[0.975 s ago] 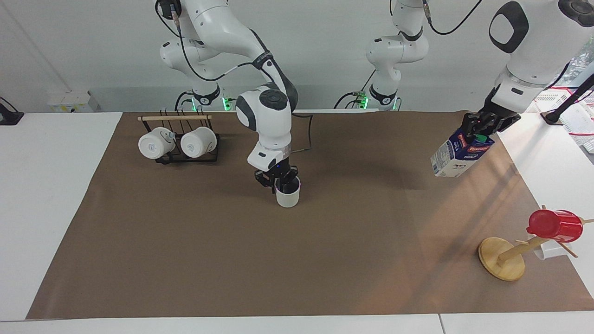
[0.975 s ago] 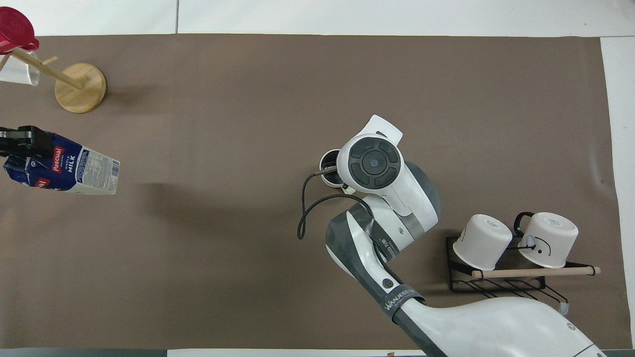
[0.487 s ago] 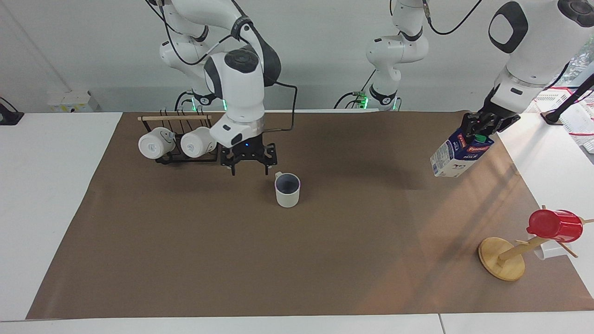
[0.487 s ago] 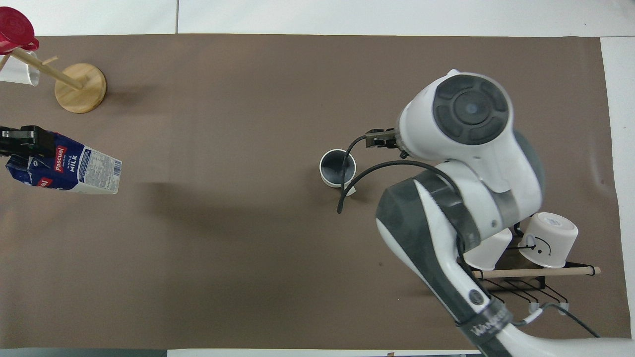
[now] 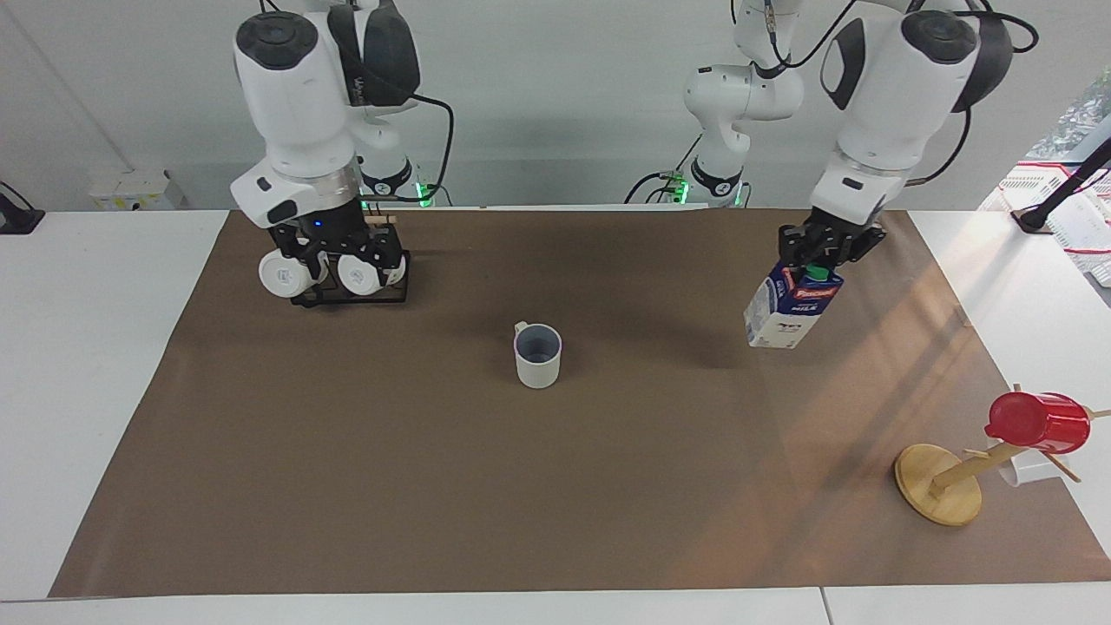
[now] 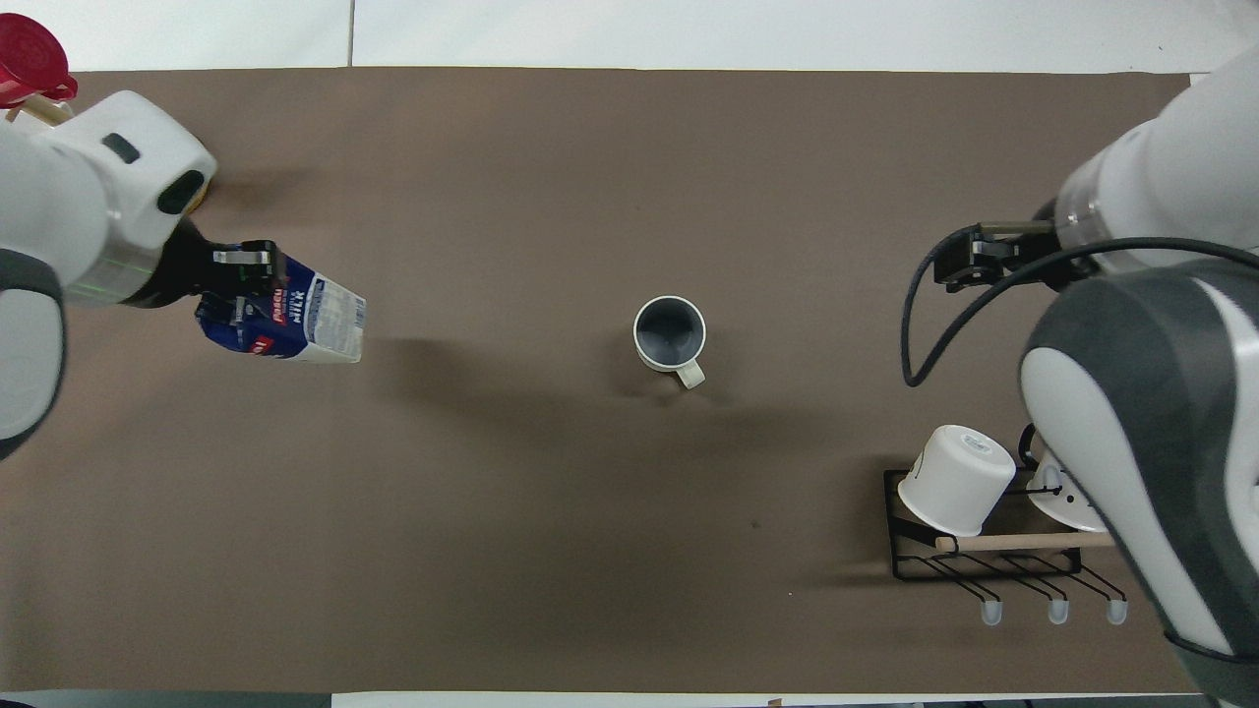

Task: Place cup and milk on table
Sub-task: 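Release the mug and withdraw the right gripper while the left gripper lifts the carton, then move the milk carton beside the mug with the left gripper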

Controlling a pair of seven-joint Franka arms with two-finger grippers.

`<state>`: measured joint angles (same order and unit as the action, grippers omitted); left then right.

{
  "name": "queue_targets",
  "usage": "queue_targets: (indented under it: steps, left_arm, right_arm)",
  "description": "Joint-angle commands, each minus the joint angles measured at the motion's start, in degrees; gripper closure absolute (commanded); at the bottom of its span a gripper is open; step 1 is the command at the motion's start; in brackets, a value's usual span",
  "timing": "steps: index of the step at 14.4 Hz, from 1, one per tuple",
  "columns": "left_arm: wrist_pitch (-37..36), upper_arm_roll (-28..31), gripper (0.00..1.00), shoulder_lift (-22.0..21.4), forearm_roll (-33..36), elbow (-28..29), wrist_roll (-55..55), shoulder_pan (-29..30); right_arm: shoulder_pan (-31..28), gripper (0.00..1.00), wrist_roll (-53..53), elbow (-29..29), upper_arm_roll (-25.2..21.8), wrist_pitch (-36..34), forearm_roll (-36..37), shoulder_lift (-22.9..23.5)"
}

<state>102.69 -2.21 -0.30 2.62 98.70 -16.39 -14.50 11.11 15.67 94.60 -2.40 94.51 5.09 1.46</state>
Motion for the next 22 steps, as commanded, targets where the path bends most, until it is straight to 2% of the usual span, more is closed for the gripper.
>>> queue_targets:
  steps: [1, 4, 6, 7, 8, 12, 15, 22]
  left_arm:
    - [2.6, 0.72, 1.0, 2.4, 2.65, -0.7, -8.81, -7.54]
    - [4.17, 0.72, 1.0, 4.68, 3.97, -2.45, -13.92, -11.95]
    - [5.05, 0.72, 1.0, 7.31, 4.14, -3.95, -20.49, -14.93]
    - [5.84, 0.72, 1.0, 8.11, 4.49, -4.13, -22.88, -16.25]
    - [6.81, 0.72, 1.0, 8.99, 4.67, -4.22, -24.03, -17.13]
    - [7.25, 0.72, 1.0, 14.44, 6.16, -7.56, -29.48, -20.47]
    - [10.85, 0.72, 1.0, 14.97, 6.17, -6.51, -29.84, -21.09]
    - [11.74, 0.63, 1.0, 14.54, 6.08, -2.55, -30.28, -23.55]
  right_arm:
    - [-5.55, 0.0, -4.84, 0.67, 0.55, -2.91, -2.01, -2.25]
    - [-8.2, 0.0, -7.84, -0.47, 0.29, -3.89, -2.46, -4.45]
    - [-8.91, 0.0, -10.04, -5.62, 0.46, -7.9, -2.89, -3.58]
    - [-8.91, 0.0, -10.13, -9.31, 0.47, -10.2, -3.25, -1.74]
    - [-8.73, 0.0, -10.3, -10.3, 0.47, -10.39, -3.08, -0.86]
    - [-8.12, 0.0, -10.56, -9.44, 0.64, -9.6, -5.53, -1.02]
    - [-10.83, 0.0, -20.2, -9.52, 0.12, -10.13, -4.22, -1.02]
    - [-10.23, 0.0, -17.16, -10.31, 1.08, -12.24, -3.51, -0.85]
